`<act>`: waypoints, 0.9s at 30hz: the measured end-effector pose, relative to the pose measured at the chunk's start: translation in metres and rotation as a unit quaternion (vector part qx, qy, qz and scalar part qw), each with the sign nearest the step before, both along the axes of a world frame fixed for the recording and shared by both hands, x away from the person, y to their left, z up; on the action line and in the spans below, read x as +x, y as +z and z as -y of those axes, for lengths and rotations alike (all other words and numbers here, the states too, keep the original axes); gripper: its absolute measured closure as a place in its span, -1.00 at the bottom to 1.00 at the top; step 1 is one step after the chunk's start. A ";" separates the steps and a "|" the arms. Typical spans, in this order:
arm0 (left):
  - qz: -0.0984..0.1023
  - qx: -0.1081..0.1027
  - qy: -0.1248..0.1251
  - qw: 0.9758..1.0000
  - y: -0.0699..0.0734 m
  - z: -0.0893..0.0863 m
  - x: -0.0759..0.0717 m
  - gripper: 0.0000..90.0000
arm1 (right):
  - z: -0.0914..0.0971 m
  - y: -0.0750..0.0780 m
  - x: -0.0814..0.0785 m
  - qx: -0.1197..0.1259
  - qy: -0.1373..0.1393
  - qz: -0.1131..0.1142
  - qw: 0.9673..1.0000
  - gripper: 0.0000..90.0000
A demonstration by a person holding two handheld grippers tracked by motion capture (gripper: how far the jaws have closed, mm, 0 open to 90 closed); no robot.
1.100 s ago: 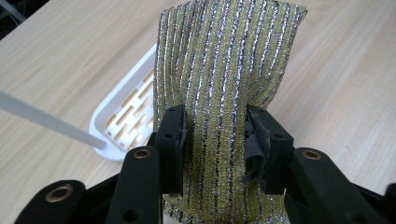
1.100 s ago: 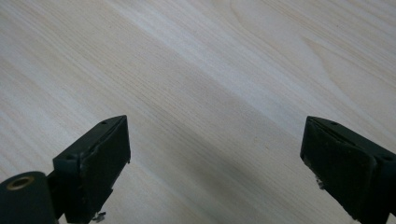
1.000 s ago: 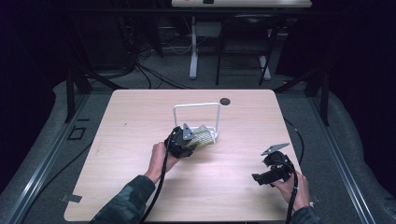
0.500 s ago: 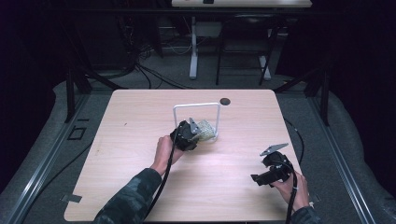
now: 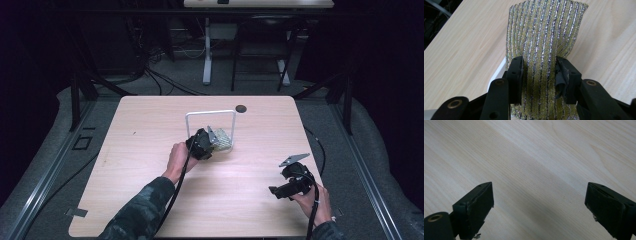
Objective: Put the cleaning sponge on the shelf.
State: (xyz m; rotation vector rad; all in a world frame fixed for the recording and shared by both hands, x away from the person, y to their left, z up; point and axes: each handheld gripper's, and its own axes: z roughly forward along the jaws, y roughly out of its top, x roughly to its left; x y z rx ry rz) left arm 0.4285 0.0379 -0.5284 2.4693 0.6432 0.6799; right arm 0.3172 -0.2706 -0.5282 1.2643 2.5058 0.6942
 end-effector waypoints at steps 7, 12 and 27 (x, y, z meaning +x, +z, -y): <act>0.002 -0.006 -0.004 1.000 -0.004 0.001 0.003 0.33 | -0.001 0.001 -0.001 -0.002 0.002 0.002 1.000 -0.82; -0.001 0.005 -0.005 1.000 -0.009 0.001 0.006 0.31 | -0.001 0.001 -0.001 0.002 0.002 0.005 1.000 -0.82; -0.003 0.000 0.003 1.000 -0.015 0.000 0.010 -0.01 | -0.002 0.003 -0.002 0.000 0.007 0.007 1.000 -0.82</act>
